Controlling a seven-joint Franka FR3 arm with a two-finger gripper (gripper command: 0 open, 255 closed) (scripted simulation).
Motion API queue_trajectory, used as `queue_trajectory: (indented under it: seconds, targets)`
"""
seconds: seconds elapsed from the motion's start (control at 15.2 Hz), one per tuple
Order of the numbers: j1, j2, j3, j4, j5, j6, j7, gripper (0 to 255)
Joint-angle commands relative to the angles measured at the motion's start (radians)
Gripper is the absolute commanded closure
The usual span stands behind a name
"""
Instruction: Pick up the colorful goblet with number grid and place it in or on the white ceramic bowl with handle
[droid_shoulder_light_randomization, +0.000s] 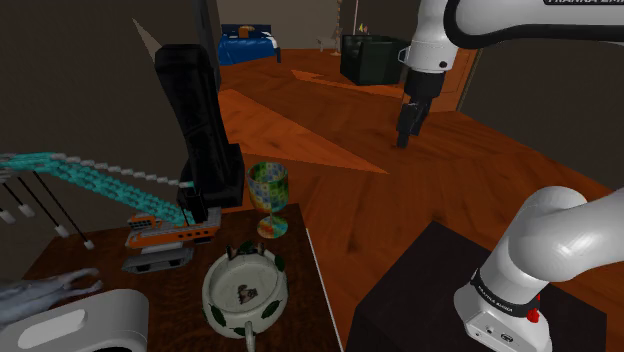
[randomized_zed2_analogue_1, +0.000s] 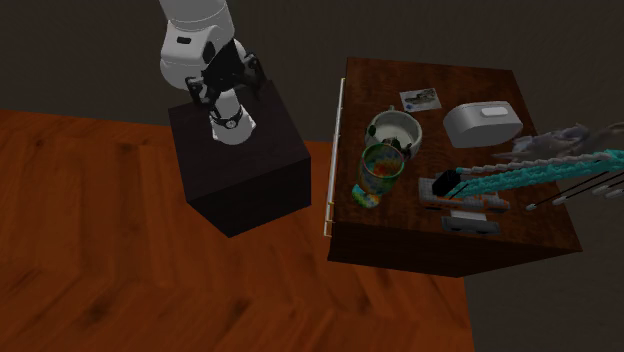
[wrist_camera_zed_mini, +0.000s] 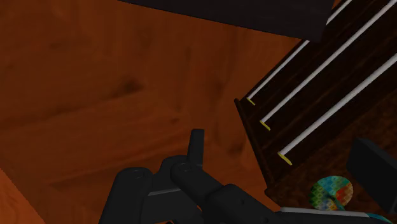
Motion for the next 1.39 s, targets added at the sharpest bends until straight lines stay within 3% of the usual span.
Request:
queue_trajectory:
  seconds: [0.0, 0.66, 1.32]
  targets:
    - [0.000, 0.000, 0.000, 0.000, 0.000, 0.000, 0.000, 0]
    - [0.025, 0.307, 0.160, 0.155, 0.044, 0.177, 0.176, 0]
    - [0.047, 0.673, 0.291, 0.437, -0.041, 0.269, 0.376, 0]
